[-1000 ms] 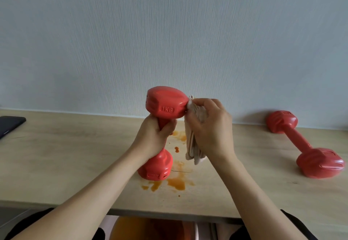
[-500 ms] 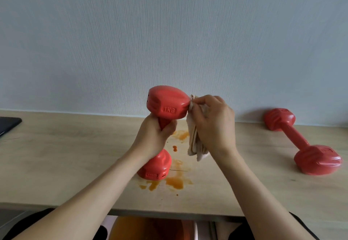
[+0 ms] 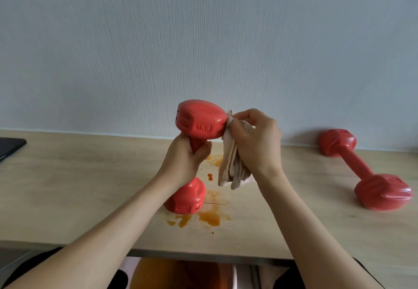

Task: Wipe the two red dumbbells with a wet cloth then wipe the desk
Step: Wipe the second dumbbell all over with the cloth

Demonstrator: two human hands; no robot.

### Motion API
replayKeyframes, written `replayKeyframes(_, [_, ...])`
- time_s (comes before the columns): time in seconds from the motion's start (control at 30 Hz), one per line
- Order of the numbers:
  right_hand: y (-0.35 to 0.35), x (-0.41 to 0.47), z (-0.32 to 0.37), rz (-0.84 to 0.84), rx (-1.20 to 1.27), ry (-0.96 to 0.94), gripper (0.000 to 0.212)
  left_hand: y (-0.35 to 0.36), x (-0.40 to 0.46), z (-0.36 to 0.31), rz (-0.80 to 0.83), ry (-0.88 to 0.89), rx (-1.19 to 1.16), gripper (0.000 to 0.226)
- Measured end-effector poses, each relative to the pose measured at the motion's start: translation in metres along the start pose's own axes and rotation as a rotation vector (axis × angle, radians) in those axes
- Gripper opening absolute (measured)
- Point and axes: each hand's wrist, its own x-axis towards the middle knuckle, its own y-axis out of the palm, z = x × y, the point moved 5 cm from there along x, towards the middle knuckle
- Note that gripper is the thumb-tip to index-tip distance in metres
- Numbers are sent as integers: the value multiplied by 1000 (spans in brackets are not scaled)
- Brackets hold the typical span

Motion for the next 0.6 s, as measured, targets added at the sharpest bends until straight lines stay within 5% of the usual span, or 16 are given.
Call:
replayKeyframes(0.13, [4,-3,-6,28,10,-1,6,0,0,4,33,-21,-34,18])
replayKeyframes(0.3, [4,-29,16,17,-99,-236,6,-4,1,1,-32,-42,-15,15])
replayKeyframes(0.6, [5,-16,4,-6,-112,-102,12,-1,-1,1,-54,-42,39,20])
